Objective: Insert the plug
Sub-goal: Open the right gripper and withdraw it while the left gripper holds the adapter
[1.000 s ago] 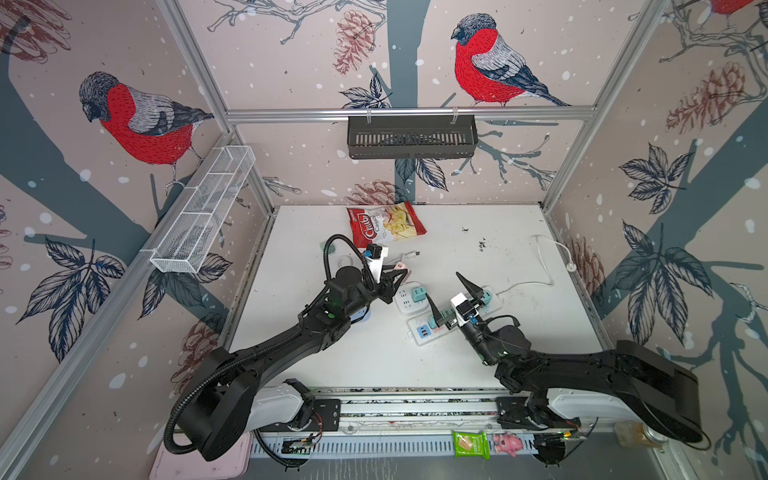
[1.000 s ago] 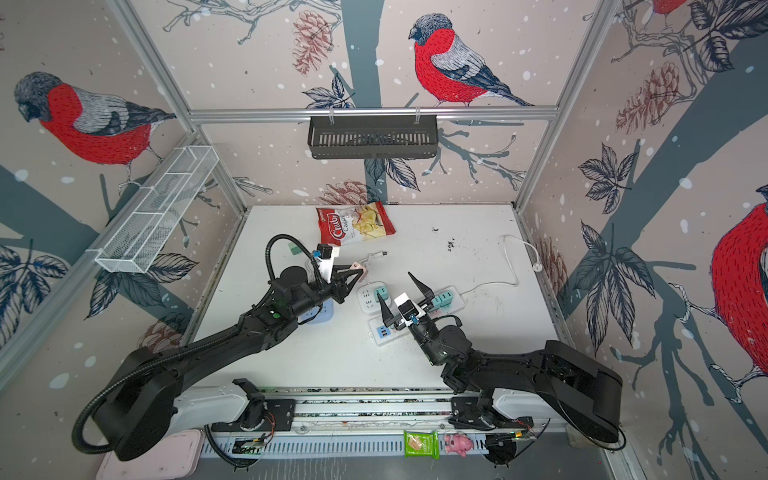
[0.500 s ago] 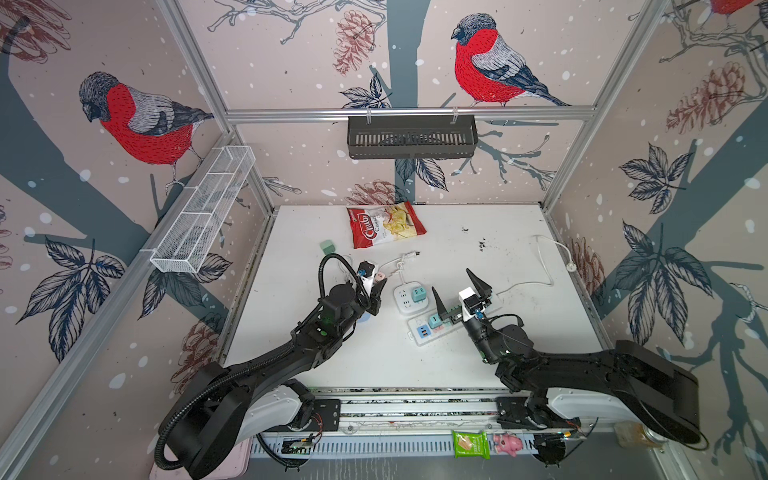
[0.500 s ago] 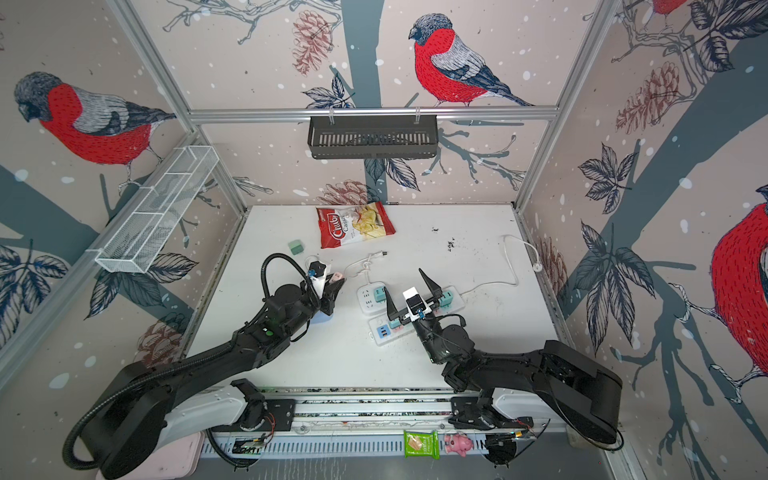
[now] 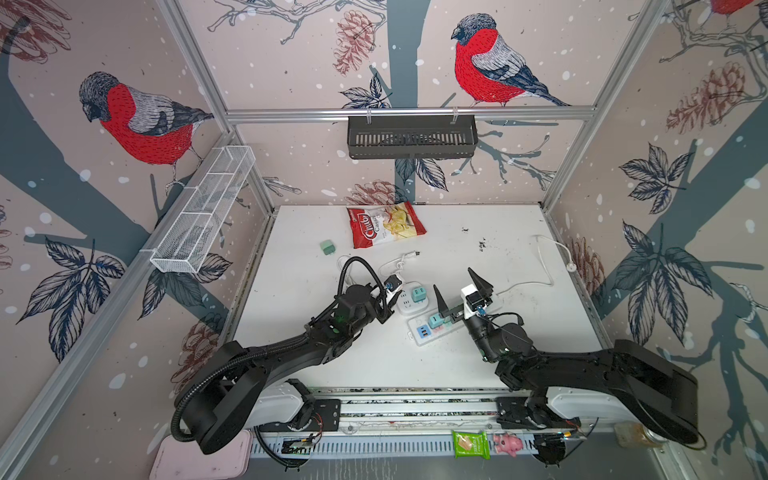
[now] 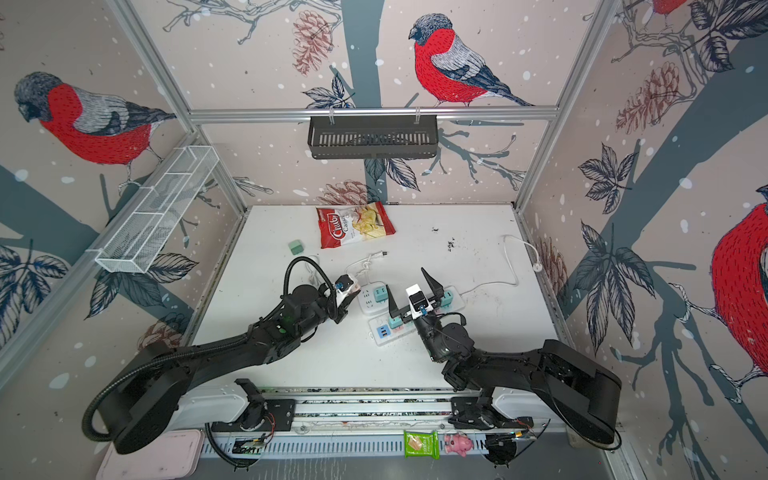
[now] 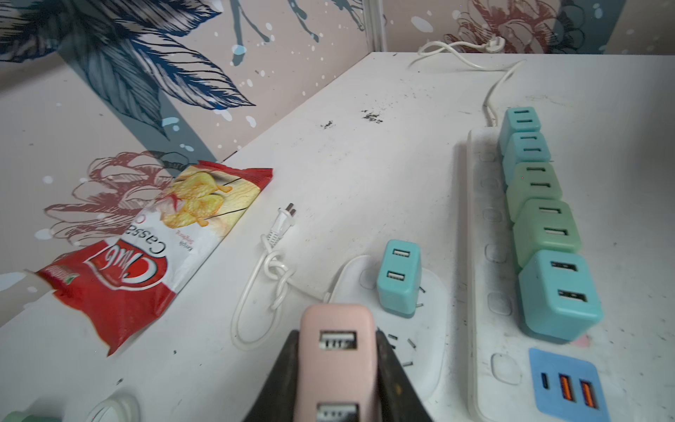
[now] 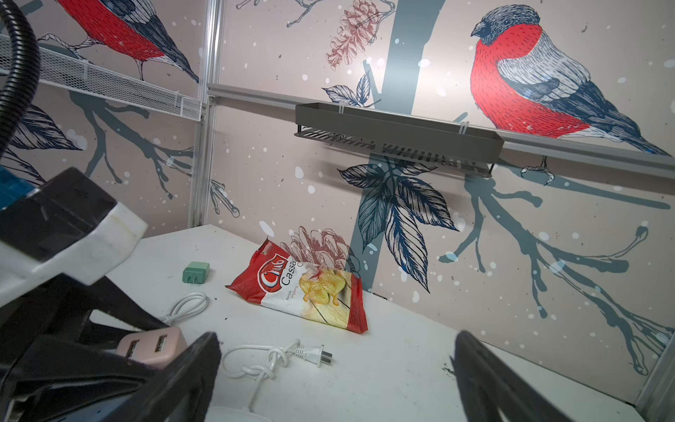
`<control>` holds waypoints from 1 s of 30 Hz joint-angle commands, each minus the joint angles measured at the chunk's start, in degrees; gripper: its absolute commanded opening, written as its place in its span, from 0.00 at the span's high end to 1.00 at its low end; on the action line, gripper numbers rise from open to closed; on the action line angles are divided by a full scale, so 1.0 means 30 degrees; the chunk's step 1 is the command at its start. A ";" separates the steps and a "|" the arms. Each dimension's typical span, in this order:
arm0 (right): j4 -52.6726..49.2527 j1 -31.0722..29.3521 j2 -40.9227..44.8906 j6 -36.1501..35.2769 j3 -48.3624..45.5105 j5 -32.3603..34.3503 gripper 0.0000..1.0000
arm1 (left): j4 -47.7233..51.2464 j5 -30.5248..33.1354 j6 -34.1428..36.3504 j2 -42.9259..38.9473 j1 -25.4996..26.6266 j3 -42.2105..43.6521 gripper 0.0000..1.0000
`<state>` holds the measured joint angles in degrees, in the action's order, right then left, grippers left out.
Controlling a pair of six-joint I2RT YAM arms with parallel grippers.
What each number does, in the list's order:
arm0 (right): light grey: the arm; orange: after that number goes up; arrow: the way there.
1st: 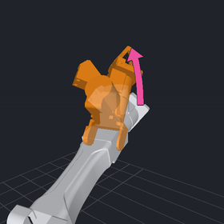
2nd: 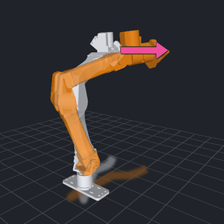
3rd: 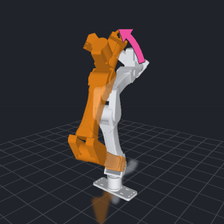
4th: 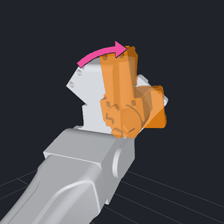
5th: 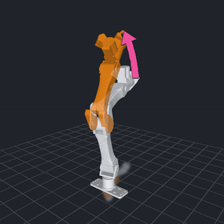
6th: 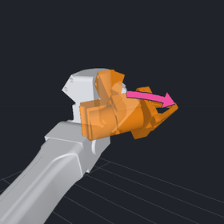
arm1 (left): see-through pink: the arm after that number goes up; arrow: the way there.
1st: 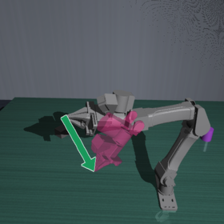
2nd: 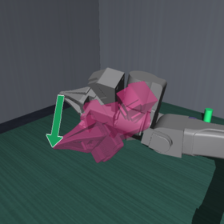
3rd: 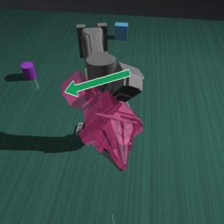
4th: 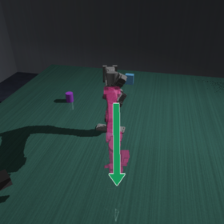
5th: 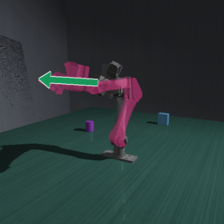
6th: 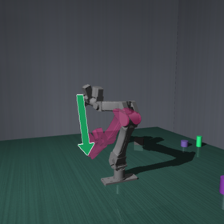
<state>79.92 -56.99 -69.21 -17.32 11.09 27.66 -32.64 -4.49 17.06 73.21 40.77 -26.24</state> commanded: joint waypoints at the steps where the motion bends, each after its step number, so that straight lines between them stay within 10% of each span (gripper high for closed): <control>1: 0.0581 0.0343 0.0174 0.1125 -0.0090 0.0351 0.00 | 0.1049 -0.1973 0.1015 0.0881 0.0031 -0.1023 1.00; 30: -0.0855 0.2099 0.1552 0.3837 -0.0445 -0.0563 0.00 | 0.2481 -0.6237 -0.0442 0.5291 -0.1316 -0.3529 1.00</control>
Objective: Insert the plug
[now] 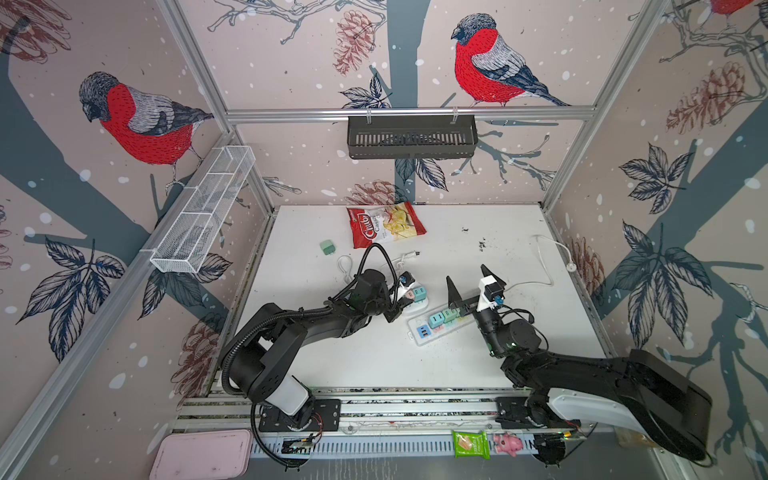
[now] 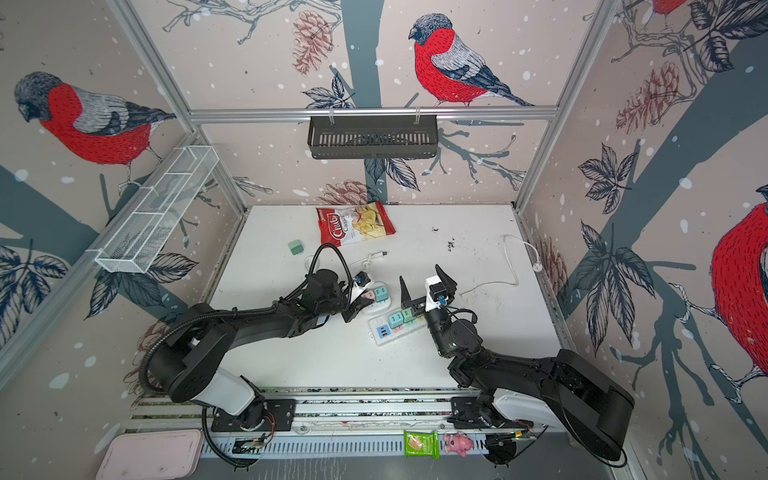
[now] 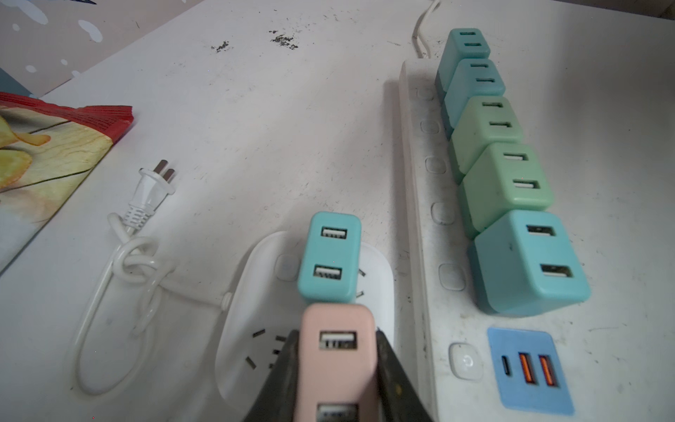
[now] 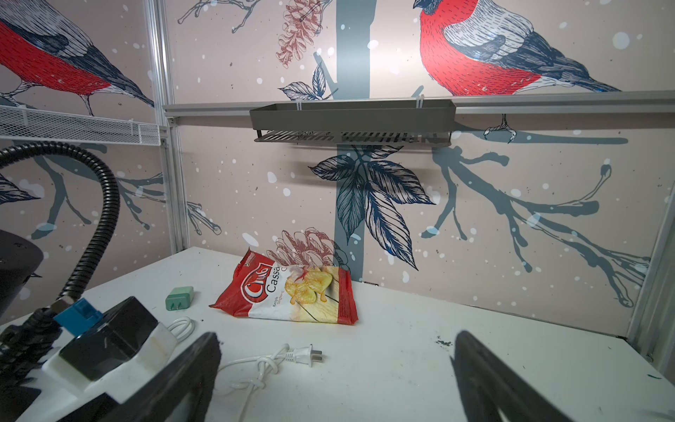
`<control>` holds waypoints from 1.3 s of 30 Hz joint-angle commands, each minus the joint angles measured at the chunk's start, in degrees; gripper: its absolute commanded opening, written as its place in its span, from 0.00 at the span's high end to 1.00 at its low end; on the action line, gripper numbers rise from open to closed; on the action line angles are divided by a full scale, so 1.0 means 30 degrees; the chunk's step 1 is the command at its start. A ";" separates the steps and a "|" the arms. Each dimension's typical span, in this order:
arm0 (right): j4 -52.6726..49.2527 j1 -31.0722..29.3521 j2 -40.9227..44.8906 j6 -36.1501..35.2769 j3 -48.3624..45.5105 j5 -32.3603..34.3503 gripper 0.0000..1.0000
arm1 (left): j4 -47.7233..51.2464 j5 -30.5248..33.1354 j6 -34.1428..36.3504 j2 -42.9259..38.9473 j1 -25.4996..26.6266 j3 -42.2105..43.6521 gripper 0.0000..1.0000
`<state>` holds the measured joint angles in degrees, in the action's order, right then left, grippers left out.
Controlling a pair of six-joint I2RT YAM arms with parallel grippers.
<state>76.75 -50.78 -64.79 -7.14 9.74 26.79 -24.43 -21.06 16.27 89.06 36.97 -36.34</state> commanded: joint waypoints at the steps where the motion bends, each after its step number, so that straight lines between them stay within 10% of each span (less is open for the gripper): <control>1: 0.0203 0.0053 0.0105 0.0497 0.0006 -0.0350 0.00 | -0.0224 -0.0731 -0.0176 -0.0062 -0.0049 -0.0149 1.00; 19: 0.0052 0.0215 0.0065 0.0823 0.0009 -0.0458 0.00 | -0.0543 0.1157 -0.0211 0.0051 -0.0209 -0.0104 1.00; 39: -0.0031 0.0322 0.0130 0.0987 0.0006 -0.0524 0.00 | 0.0064 -0.1443 -0.0014 0.1194 -0.0224 -0.0890 1.00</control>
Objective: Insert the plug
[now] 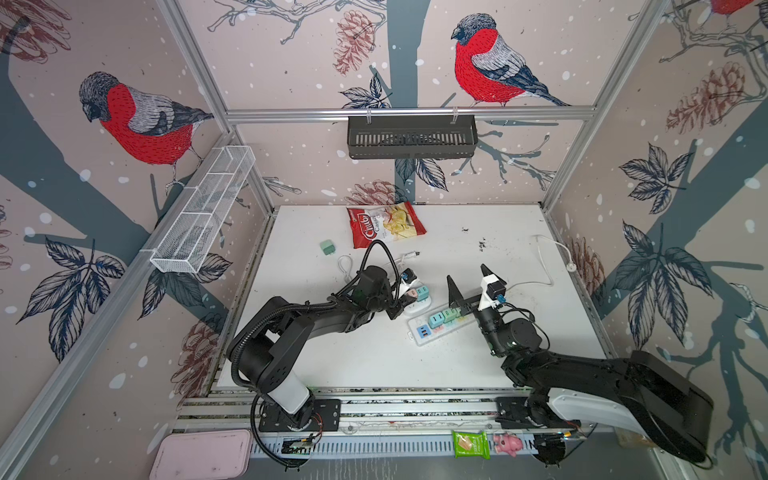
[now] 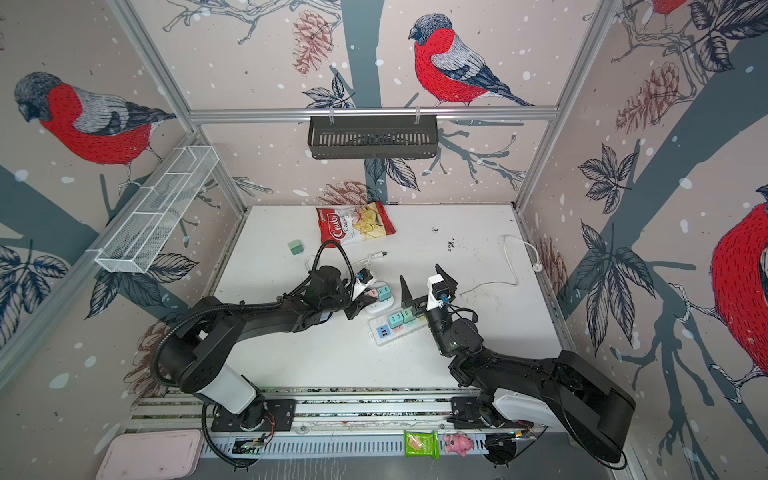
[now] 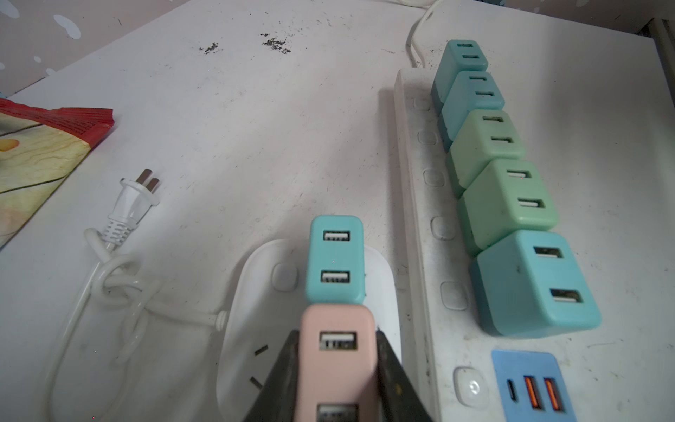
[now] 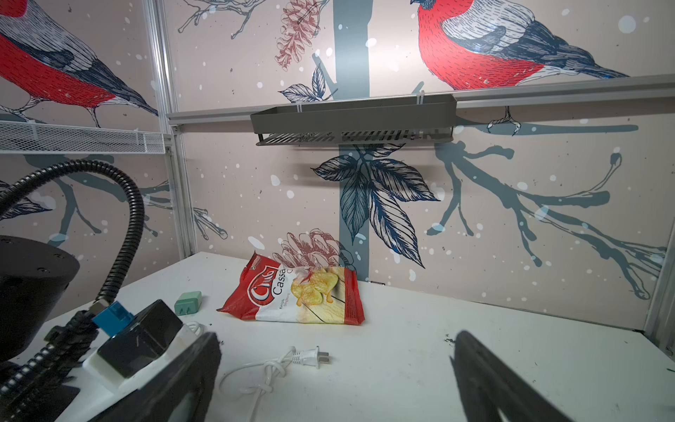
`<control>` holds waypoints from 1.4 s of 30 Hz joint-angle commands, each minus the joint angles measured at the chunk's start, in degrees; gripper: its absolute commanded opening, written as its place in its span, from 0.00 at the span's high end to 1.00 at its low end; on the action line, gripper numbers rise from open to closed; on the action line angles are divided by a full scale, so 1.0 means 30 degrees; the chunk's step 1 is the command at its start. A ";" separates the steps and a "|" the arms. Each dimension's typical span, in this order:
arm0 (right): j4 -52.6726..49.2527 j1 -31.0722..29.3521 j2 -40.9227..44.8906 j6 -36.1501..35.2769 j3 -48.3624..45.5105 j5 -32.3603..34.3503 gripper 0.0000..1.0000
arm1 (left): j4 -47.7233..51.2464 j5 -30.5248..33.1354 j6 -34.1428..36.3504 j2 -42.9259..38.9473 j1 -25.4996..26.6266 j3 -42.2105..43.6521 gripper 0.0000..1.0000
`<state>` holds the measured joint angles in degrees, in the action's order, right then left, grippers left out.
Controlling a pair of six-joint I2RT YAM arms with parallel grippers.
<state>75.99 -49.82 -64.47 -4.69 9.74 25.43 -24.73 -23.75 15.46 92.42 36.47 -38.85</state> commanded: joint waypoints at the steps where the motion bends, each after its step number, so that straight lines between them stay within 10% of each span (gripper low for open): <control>1: 0.0221 0.0026 0.0030 0.0186 0.0006 -0.0097 0.00 | 0.0049 -0.0579 0.0182 0.0058 -0.0078 -0.0010 1.00; 42: -0.0363 0.0607 0.0404 0.1439 0.0035 0.0399 0.00 | -0.2445 0.1241 -0.1056 0.0378 -0.0321 0.1656 1.00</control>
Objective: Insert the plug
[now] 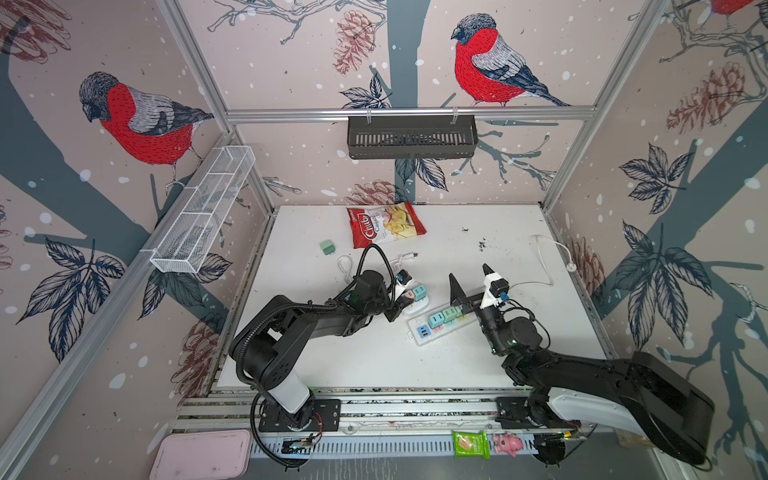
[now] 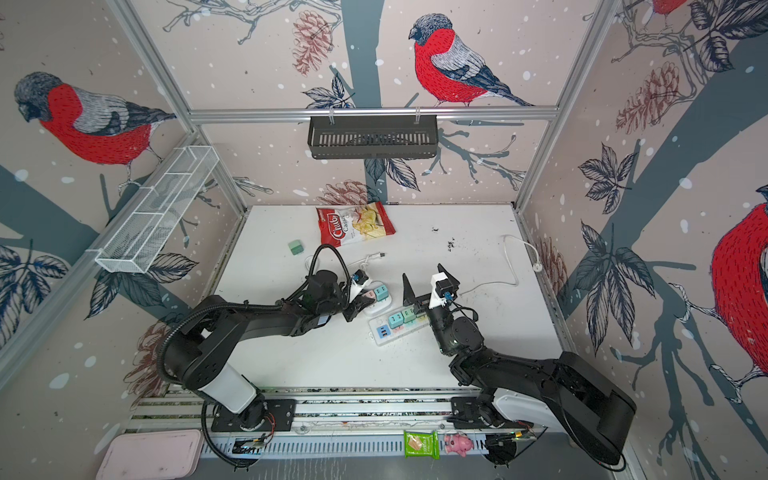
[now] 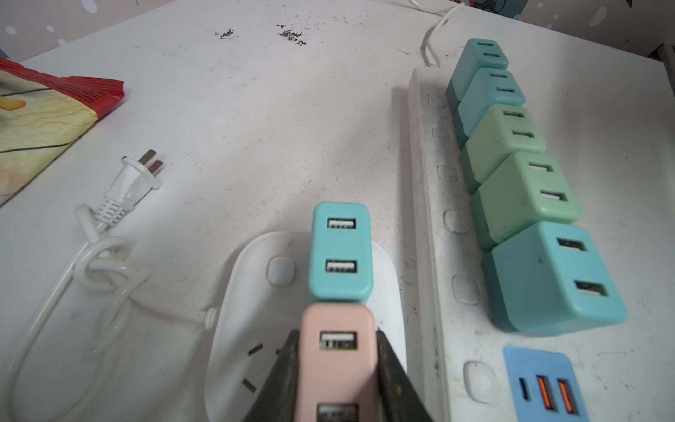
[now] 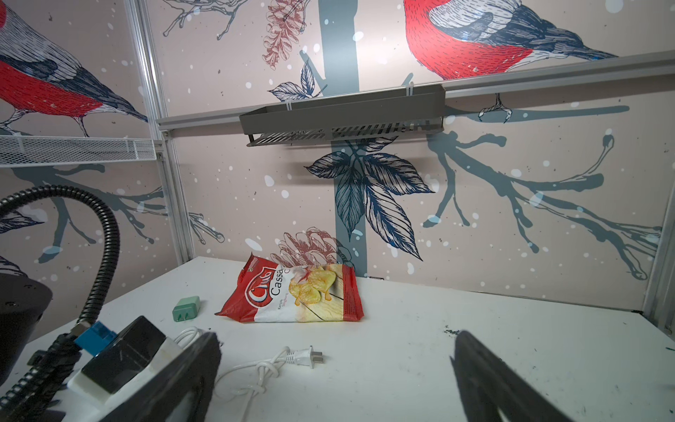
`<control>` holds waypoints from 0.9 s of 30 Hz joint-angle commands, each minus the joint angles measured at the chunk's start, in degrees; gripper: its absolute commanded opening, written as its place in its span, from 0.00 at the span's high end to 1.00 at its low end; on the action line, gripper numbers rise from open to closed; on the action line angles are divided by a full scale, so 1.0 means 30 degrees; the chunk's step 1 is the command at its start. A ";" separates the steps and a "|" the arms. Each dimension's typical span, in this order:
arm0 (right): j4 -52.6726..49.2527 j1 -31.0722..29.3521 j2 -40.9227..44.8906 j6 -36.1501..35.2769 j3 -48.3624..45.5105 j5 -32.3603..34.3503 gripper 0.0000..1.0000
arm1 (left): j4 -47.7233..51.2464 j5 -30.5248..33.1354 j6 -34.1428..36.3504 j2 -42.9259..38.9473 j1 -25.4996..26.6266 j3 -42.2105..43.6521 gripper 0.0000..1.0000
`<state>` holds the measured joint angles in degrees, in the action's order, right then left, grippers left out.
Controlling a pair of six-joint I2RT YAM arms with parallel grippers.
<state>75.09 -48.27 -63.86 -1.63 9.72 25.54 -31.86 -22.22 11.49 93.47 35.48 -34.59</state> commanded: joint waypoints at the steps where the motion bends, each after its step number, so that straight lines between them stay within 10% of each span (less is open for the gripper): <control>1: -0.0164 0.0149 0.0338 0.0532 0.0043 0.0374 0.00 | -0.0073 0.0790 0.0309 0.0071 0.0008 0.0223 1.00; 11: -0.1669 0.1148 0.0830 0.3280 0.0277 0.0221 0.00 | 0.0174 0.0403 0.0317 0.0192 0.0008 -0.0034 0.99; 14: -0.4479 0.2004 0.1374 0.5539 0.1223 0.0276 0.00 | -0.0310 0.0568 0.0026 -0.0148 0.0026 0.0215 0.61; 15: -0.5353 0.2283 0.1507 0.6329 0.1547 0.0240 0.00 | -0.0621 0.0538 -0.0075 -0.0358 0.0037 0.0412 0.15; 16: -0.6134 0.2625 0.1613 0.6958 0.1771 0.0151 0.00 | -0.0863 0.0460 -0.0108 -0.0620 0.0011 0.0553 0.02; 27: -0.8973 0.4635 0.1797 0.9578 0.2643 -0.1983 0.00 | -0.3439 0.4702 -0.2424 -0.4806 0.0242 0.2716 0.01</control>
<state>51.11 -34.72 -58.17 24.27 16.43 22.06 -36.42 -15.79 7.68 81.01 36.14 -27.68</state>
